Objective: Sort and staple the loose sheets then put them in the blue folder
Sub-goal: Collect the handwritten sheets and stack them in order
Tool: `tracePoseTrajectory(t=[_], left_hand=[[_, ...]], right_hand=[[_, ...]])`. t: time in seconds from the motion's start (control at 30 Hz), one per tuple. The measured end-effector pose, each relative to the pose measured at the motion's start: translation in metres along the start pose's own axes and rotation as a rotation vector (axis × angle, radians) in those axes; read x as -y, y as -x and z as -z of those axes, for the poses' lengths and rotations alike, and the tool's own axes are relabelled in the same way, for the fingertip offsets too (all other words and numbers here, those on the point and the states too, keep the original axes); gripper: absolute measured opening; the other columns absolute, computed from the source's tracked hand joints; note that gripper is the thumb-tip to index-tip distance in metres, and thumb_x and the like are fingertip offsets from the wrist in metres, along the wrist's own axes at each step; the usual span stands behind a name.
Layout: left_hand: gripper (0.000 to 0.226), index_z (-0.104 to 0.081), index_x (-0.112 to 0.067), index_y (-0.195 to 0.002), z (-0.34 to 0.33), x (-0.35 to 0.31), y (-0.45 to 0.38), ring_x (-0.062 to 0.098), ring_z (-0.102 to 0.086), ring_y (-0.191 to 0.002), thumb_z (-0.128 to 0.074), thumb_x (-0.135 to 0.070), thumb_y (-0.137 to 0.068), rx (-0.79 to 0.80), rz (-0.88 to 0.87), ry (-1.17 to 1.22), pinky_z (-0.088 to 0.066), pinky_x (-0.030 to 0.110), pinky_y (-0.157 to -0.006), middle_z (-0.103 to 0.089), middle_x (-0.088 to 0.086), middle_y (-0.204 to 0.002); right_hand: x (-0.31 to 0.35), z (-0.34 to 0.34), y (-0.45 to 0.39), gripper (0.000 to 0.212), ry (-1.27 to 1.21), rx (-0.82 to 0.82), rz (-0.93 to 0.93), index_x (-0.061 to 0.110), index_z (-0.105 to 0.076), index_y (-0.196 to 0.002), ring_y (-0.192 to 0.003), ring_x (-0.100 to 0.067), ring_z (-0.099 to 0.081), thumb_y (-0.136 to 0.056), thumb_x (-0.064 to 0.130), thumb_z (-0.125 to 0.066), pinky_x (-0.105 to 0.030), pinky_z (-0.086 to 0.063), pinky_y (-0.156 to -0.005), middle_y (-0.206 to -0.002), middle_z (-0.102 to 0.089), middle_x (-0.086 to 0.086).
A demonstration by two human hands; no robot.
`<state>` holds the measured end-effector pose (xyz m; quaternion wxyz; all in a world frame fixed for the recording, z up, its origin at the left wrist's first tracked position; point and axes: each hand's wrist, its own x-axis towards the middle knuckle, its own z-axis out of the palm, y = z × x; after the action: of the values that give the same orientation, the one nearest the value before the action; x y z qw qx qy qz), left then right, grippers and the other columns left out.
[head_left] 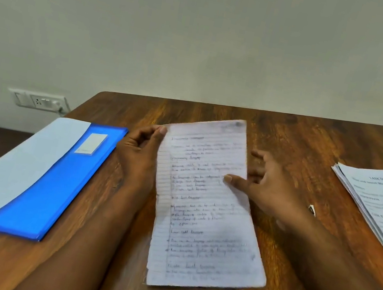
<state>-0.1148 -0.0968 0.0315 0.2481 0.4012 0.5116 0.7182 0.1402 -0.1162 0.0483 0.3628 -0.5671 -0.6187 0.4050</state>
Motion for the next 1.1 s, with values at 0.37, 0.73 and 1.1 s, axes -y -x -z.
tracePoseTrajectory(t=[0.37,0.73,1.1], left_hand=[[0.018,-0.077,-0.011,-0.102,0.018,0.012,-0.022,-0.002,-0.064,-0.079,-0.077,-0.027,-0.093,-0.441,0.064,-0.116,-0.048,0.000,-0.067,-0.072,-0.006,-0.092],[0.045,-0.062,-0.006,-0.134,-0.004,0.007,-0.003,0.039,-0.071,-0.116,-0.077,-0.018,-0.093,0.415,0.571,0.276,-0.054,0.059,-0.101,-0.072,0.017,-0.129],[0.017,-0.056,-0.015,-0.095,-0.001,-0.020,-0.006,0.006,-0.058,-0.080,-0.072,-0.015,-0.096,0.480,0.606,-0.153,-0.045,0.018,-0.054,-0.059,-0.008,-0.096]], right_hand=[[-0.013,0.009,-0.005,0.023,-0.190,0.354,-0.114,-0.003,-0.072,-0.115,-0.097,-0.029,-0.079,-0.092,0.001,-0.073,-0.036,-0.066,-0.078,-0.102,-0.080,-0.016],[-0.014,0.005,-0.010,0.026,-0.522,0.070,-0.105,-0.010,-0.071,-0.113,-0.081,-0.023,-0.079,-0.087,-0.007,-0.073,-0.031,-0.065,-0.071,-0.105,-0.078,-0.024],[0.013,0.024,-0.001,0.052,-0.686,0.188,-0.219,0.001,-0.067,-0.126,-0.050,-0.014,-0.069,-0.076,0.002,-0.079,-0.019,-0.052,-0.039,-0.107,-0.076,-0.027]])
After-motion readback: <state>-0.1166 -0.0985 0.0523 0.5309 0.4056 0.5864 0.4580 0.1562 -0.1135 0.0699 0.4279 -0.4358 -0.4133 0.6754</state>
